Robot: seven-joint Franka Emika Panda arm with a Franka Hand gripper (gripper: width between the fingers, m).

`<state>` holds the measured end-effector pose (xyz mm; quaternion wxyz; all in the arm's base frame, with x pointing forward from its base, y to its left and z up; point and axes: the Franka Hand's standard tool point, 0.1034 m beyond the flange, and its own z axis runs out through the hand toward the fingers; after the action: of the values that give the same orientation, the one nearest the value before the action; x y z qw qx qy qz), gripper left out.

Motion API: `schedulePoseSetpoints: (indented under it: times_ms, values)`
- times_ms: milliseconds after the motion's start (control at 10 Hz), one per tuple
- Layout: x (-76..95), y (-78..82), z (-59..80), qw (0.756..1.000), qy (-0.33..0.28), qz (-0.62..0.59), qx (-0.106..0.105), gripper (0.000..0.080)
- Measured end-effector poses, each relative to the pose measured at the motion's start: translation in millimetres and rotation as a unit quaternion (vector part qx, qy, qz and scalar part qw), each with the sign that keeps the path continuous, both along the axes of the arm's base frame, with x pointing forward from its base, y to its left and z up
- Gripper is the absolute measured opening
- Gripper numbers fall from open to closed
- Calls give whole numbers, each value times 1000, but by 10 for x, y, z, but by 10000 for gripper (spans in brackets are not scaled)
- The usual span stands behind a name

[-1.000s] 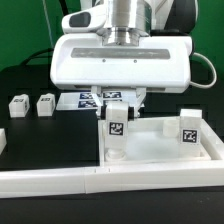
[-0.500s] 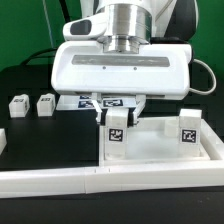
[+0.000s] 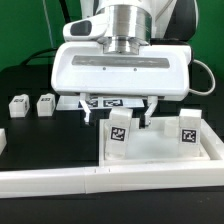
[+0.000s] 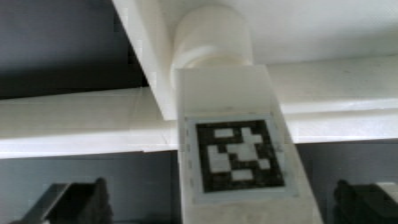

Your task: Assemble square table

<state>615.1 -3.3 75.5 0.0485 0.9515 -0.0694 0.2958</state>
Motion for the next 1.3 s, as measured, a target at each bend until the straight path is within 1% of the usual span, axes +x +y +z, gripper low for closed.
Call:
schedulePoseSetpoints:
  times_ms: [400,500,600,700,800,900,1000,1100,1200,1300]
  values:
    - [-1,-1,-1,1000,1,2,-2,649]
    - [-8,-31,-22,1000,16,3,-1,649]
    - [11,-125,50,999,51,-6,15,649]
    - [20,-164,131,995,91,-13,38,649]
    - [67,-159,175,994,100,-15,49,649]
    - [24,-127,140,990,131,-16,59,649]
    - [-4,-97,146,978,193,-17,80,649]
    - [25,-134,169,966,238,-21,97,649]
    - [-3,-160,138,956,272,-24,106,649]
    - [12,-170,121,956,271,-25,106,649]
